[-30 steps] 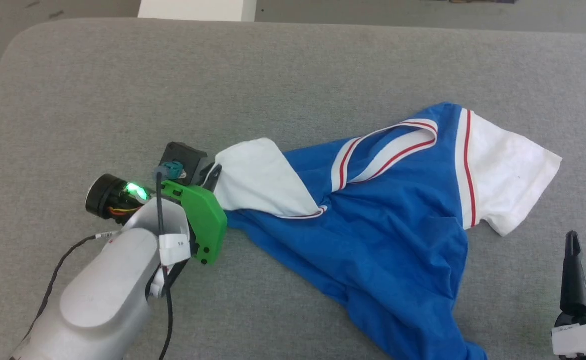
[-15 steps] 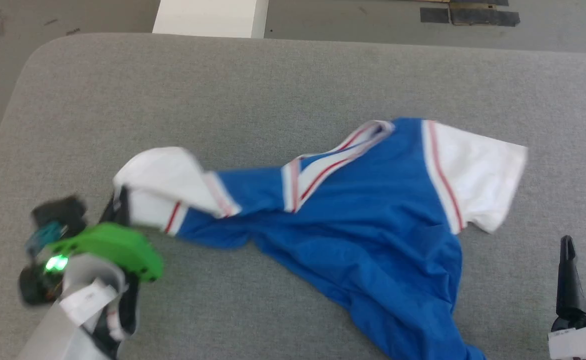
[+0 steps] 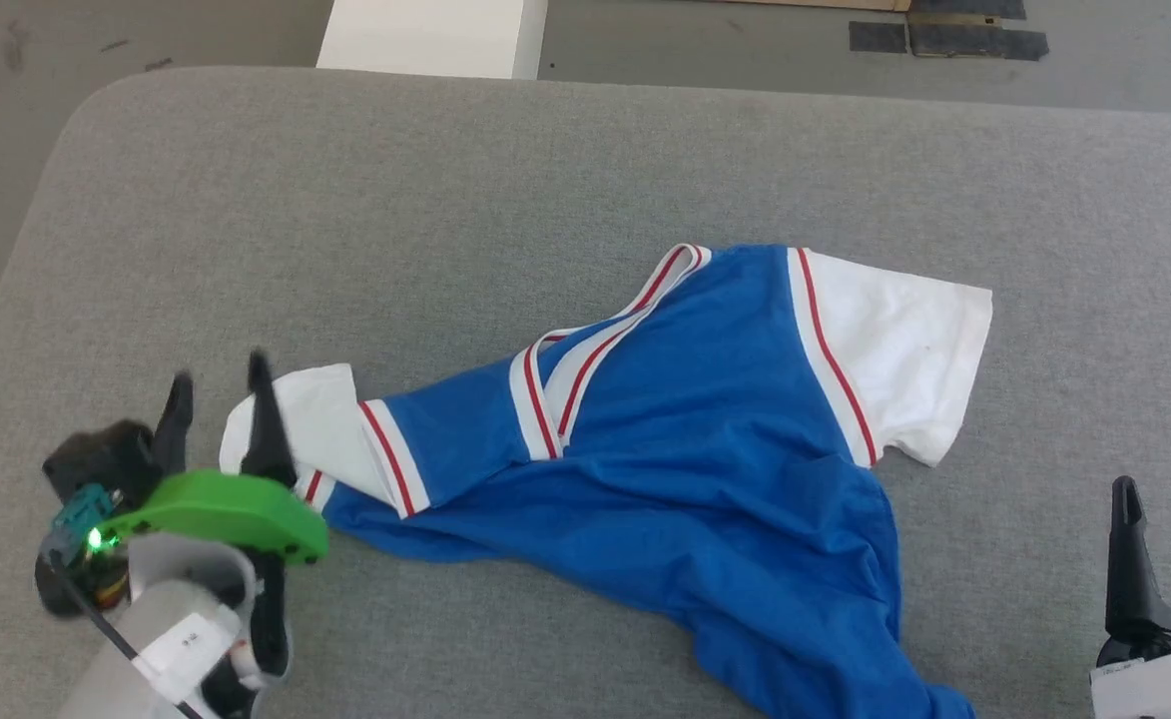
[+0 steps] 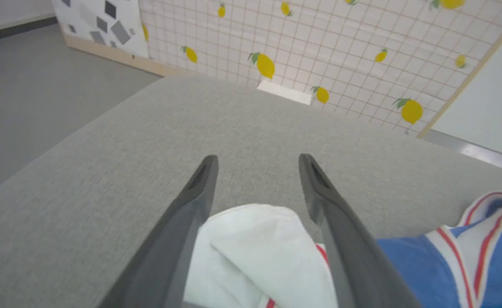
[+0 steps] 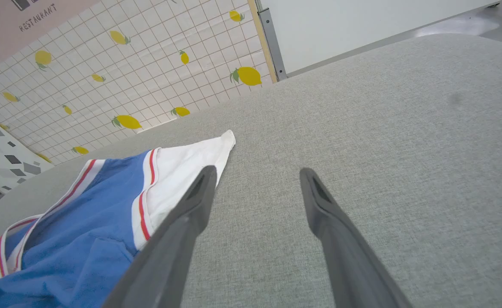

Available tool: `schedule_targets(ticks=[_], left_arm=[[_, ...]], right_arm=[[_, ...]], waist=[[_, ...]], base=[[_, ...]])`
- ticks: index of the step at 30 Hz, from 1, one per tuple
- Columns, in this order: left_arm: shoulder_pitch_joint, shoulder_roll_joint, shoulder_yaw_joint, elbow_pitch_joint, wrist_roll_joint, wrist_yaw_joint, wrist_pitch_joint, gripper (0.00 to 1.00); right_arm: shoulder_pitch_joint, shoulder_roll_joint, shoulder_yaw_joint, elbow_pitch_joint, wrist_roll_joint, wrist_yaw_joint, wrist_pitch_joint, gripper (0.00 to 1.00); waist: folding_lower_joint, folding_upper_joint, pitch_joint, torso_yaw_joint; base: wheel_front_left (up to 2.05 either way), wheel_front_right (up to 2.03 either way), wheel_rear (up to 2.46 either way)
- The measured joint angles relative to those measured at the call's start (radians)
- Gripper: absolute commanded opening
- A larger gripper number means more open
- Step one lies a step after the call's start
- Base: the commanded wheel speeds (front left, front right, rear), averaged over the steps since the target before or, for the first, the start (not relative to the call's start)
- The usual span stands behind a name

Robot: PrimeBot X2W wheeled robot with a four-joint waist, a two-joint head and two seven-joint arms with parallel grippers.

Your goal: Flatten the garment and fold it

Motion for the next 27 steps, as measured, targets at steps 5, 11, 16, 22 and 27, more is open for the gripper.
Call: schedule_targets(ticks=[5,11,16,22,27], left_arm=[[-0.007,0.01,-0.104,-0.194,0.095,0.005,0.027,1.0],[-0.009,-0.021,-0.344,-0.276,0.16,-0.002,0.255,1.0],[-0.038,-0.017,-0.461,-0.195,0.181,-0.035,0.435,1.0],[-0.105,-0.013,-0.531,-0.063,0.219,-0.072,0.534,1.0],[-0.154,-0.038,-0.562,0.047,0.208,-0.134,0.586,0.0]], right_arm=[[0.003,0.0,0.005,0.003,0.002,0.0,0.0,1.0],[0.002,0.0,0.011,0.016,0.008,0.0,-0.002,1.0],[0.002,0.0,0.019,0.022,0.009,0.0,-0.004,1.0],[0.002,0.0,0.018,0.035,0.01,0.0,-0.009,1.0],[-0.002,0.0,0.024,0.041,0.012,0.0,-0.009,1.0]], waist=[[0.0,0.0,-0.007,-0.002],[0.0,0.0001,-0.007,-0.002],[0.0,0.0001,-0.007,-0.008],[0.0,0.0,-0.01,-0.01],[0.0,0.0001,-0.021,-0.012]], base=[[0.0,0.0,0.0],[0.0,0.0,0.0],[0.0,0.0,0.0],[0.0,0.0,0.0],[0.0,0.0,0.0]])
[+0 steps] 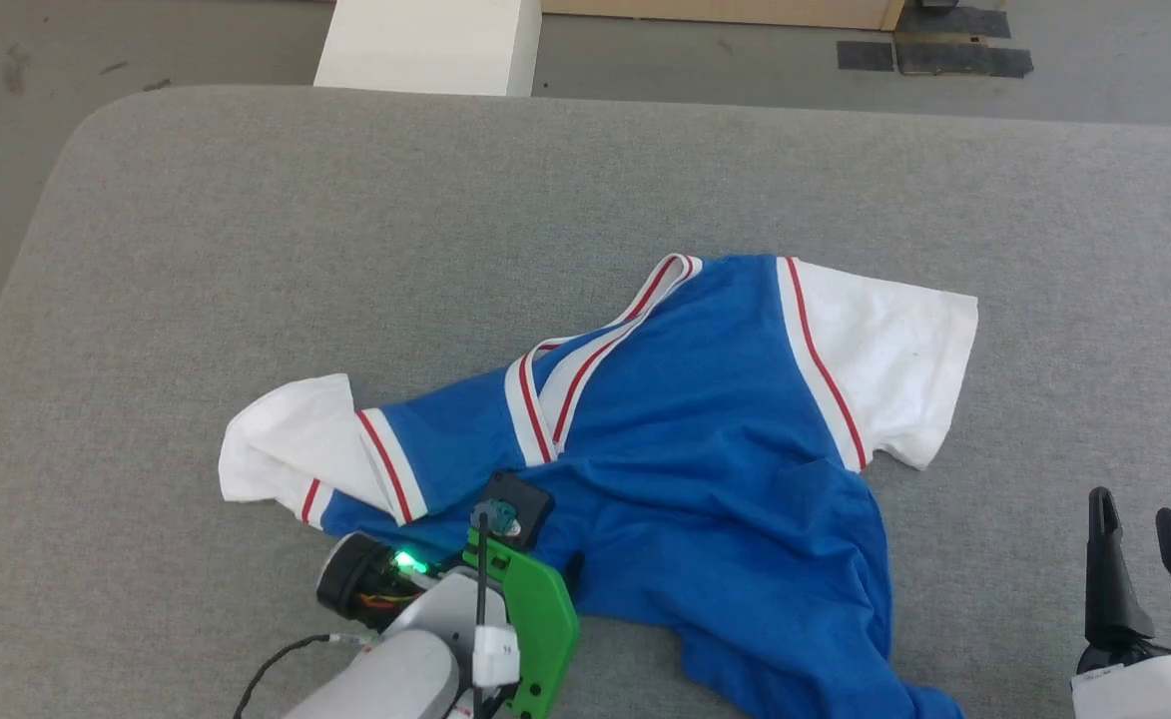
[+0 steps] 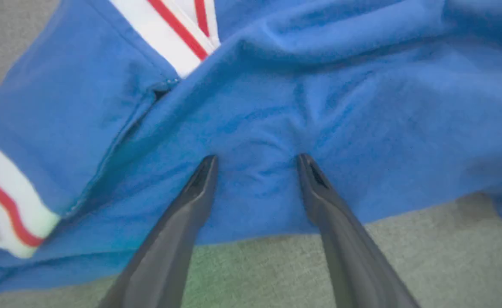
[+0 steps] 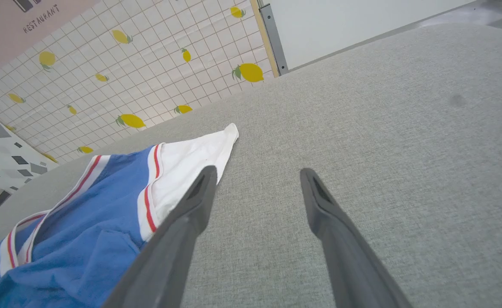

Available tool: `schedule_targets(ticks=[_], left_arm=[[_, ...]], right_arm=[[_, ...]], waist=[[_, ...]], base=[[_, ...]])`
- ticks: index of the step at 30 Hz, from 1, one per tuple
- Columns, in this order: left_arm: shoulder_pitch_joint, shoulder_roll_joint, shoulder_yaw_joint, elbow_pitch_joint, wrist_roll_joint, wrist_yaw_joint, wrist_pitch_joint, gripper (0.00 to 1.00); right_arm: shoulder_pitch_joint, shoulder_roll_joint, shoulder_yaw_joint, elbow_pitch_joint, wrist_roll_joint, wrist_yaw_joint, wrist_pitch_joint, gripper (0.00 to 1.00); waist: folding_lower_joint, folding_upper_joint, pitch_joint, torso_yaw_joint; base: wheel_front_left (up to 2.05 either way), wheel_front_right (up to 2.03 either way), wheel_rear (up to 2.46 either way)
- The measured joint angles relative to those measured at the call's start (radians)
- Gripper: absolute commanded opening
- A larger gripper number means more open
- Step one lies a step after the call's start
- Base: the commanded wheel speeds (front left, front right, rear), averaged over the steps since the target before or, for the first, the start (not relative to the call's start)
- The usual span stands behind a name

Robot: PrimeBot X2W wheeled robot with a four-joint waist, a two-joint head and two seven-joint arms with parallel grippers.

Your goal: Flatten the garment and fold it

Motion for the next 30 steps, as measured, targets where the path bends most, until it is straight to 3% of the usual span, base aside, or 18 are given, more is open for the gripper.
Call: schedule_targets(ticks=[10,13,14,15,24,27,30], left_arm=[[0.007,-0.053,0.006,-0.043,-0.106,-0.074,-0.008,0.0],[0.018,-0.054,0.003,-0.089,-0.118,-0.075,-0.001,0.0],[0.022,-0.056,0.004,-0.1,-0.119,-0.074,-0.005,0.19],[0.027,-0.058,0.008,-0.106,-0.121,-0.073,-0.018,1.0],[0.084,-0.095,0.108,-0.174,-0.18,-0.043,-0.182,1.0],[0.1,-0.063,0.18,-0.237,-0.191,-0.01,-0.221,1.0],[0.101,0.014,0.262,-0.267,-0.174,0.046,-0.252,1.0]], right_arm=[[0.0,0.0,-0.007,0.007,0.007,0.0,-0.001,1.0],[0.001,0.0,-0.009,0.009,0.009,0.0,-0.001,1.0],[0.001,0.0,-0.009,0.009,0.009,0.0,-0.001,1.0],[0.001,0.0,-0.007,0.009,0.01,0.0,-0.001,1.0],[0.009,0.0,-0.002,0.017,0.014,0.0,-0.003,1.0],[0.014,0.0,-0.004,0.017,0.014,0.0,-0.003,1.0],[0.022,0.0,-0.003,0.015,0.014,0.0,-0.003,1.0]], waist=[[0.0,0.0,-0.025,0.001],[0.0,0.0,-0.032,0.005],[0.0,0.0,-0.034,0.008],[0.0,0.0,-0.035,0.01],[0.0,0.0,-0.061,0.025],[0.0,0.0,-0.073,0.031],[0.0,0.0,-0.078,0.038]], base=[[0.0,0.0,0.0],[0.0,0.0,0.0],[0.0,0.0,0.0],[0.0,0.0,0.0],[0.0,0.0,0.0],[0.0,0.0,0.0],[0.0,0.0,0.0]])
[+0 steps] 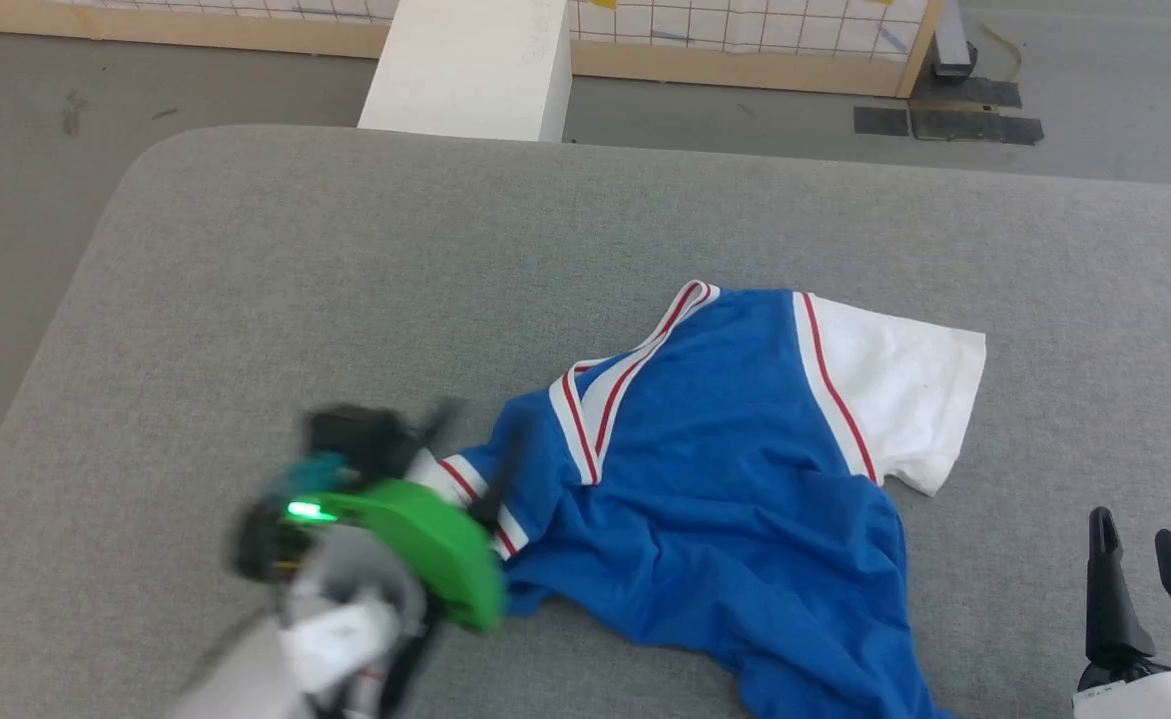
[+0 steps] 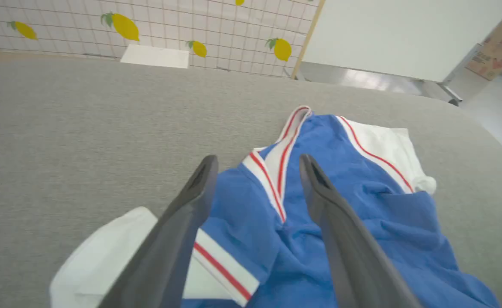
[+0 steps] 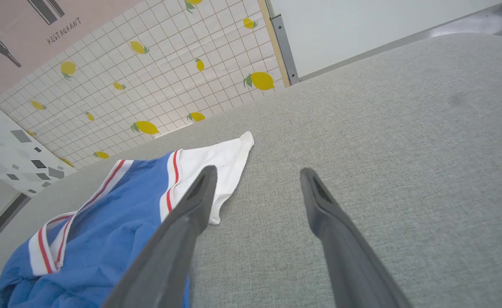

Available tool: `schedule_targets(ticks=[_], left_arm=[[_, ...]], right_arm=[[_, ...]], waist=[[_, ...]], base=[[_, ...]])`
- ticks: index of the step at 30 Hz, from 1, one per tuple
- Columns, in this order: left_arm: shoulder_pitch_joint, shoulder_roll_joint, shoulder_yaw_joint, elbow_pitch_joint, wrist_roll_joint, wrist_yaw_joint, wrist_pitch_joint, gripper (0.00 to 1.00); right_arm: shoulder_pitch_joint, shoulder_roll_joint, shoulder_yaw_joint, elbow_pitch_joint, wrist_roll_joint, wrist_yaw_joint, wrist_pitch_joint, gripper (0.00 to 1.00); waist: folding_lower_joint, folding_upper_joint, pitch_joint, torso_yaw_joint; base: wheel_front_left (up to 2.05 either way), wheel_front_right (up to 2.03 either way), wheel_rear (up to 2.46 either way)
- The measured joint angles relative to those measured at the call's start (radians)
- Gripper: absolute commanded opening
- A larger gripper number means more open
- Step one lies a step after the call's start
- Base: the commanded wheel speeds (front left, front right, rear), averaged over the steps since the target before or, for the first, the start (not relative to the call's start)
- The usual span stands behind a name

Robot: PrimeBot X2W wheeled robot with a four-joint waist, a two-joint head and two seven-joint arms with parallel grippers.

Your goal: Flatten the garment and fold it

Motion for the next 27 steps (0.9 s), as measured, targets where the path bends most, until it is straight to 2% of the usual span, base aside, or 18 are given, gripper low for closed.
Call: schedule_targets(ticks=[4,6,10,15,22,24,25,26,27], left_arm=[[0.005,0.107,0.074,0.034,0.076,0.083,-0.04,1.0],[0.018,0.127,0.098,0.07,0.078,0.103,-0.048,1.0],[0.059,0.132,0.095,0.135,0.045,0.101,-0.013,1.0],[0.065,0.13,0.073,0.217,-0.001,0.088,0.085,1.0],[0.04,0.132,0.06,0.291,-0.008,0.1,0.164,1.0],[0.028,0.132,0.06,0.296,-0.023,0.077,0.173,1.0],[0.024,0.129,0.063,0.299,-0.029,0.065,0.172,0.27],[0.021,0.128,0.064,0.302,-0.033,0.058,0.171,0.0],[0.018,0.126,0.064,0.305,-0.04,0.044,0.17,0.0]], right_arm=[[0.001,0.0,0.007,-0.006,0.0,0.0,0.0,1.0],[0.001,0.0,0.013,-0.008,0.0,0.0,0.003,1.0],[0.001,0.0,0.012,-0.013,0.0,0.0,0.007,1.0],[0.001,0.0,0.004,-0.023,0.0,0.0,0.012,1.0],[-0.003,0.0,0.005,-0.027,0.0,0.0,0.018,1.0],[-0.004,0.0,0.005,-0.027,0.0,0.0,0.018,1.0],[-0.005,0.0,0.004,-0.027,0.0,0.0,0.018,1.0],[-0.006,0.0,0.004,-0.027,0.0,0.0,0.018,1.0],[-0.006,0.0,0.003,-0.026,0.0,0.0,0.018,1.0]], waist=[[0.0,0.0,0.006,0.0],[0.0,0.0,0.013,-0.003],[0.0,0.0,0.03,-0.01],[0.0,0.0,0.054,-0.015],[0.0,0.0,0.073,-0.019],[0.0,0.0,0.078,-0.02],[0.0,0.0,0.08,-0.021],[0.0,0.0,0.081,-0.021],[0.0,0.0,0.081,-0.022]], base=[[0.0,0.0,0.0],[0.0,0.0,0.0],[0.0,0.0,0.0],[0.0,0.0,0.0],[0.0,0.0,0.0],[0.0,0.0,0.0],[0.0,0.0,0.0],[0.0,0.0,0.0],[0.0,0.0,0.0]])
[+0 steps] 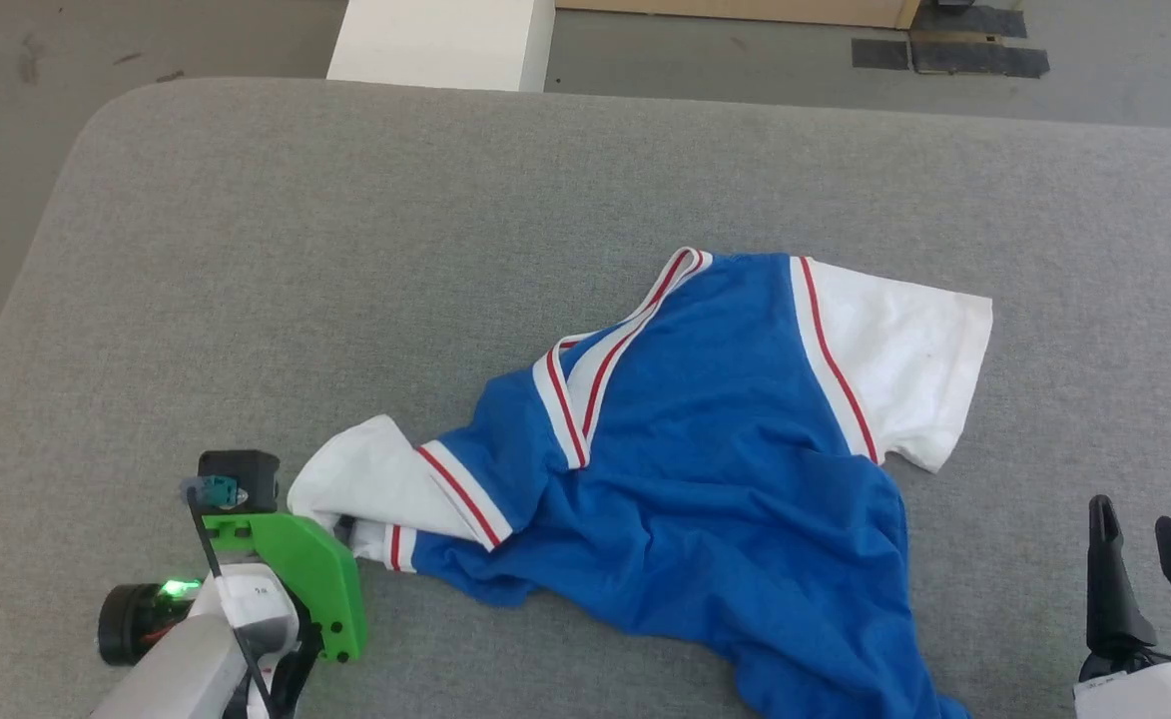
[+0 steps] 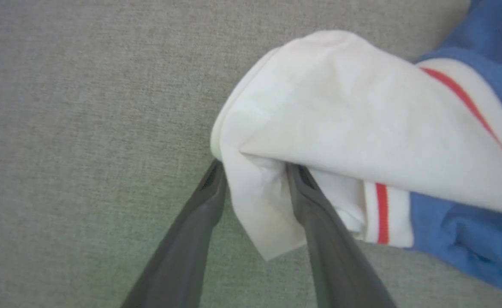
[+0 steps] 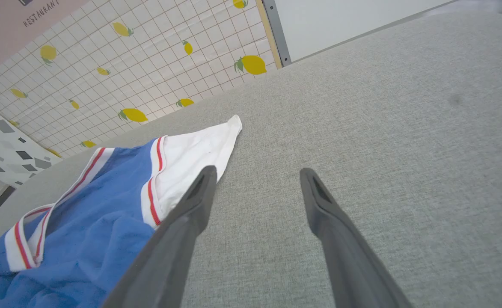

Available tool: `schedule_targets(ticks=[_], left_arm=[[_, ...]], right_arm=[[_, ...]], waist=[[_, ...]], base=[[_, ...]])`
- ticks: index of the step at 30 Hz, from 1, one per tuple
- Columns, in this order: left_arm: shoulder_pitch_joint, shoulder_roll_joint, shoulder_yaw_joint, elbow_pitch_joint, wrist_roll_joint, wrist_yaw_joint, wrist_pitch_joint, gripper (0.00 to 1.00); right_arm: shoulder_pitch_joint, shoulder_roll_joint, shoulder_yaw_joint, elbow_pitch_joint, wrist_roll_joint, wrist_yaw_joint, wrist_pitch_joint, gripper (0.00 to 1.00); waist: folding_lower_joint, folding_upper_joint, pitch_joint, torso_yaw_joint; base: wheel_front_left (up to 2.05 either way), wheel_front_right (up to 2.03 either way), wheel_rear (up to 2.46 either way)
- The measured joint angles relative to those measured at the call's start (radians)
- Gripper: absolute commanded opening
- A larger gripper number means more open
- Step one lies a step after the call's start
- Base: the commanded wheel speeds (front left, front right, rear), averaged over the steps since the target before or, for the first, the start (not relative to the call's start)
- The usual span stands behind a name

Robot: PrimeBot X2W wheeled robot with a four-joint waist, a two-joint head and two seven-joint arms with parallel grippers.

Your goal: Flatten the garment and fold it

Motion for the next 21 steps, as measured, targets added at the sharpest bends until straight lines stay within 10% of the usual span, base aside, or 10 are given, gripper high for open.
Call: schedule_targets(ticks=[13,21], left_arm=[[0.055,-0.086,0.108,-0.114,-0.055,0.0,-0.256,0.0],[0.097,-0.112,0.114,-0.225,-0.057,0.038,-0.312,0.0]], right_arm=[[-0.075,0.0,0.003,-0.034,-0.028,0.0,0.062,1.0],[-0.33,-0.029,0.002,-0.063,-0.115,0.0,0.451,1.0]], waist=[[0.0,0.0,-0.006,0.008],[0.0,0.0,0.04,0.013]], base=[[0.0,0.0,0.0],[0.0,0.0,0.0]])
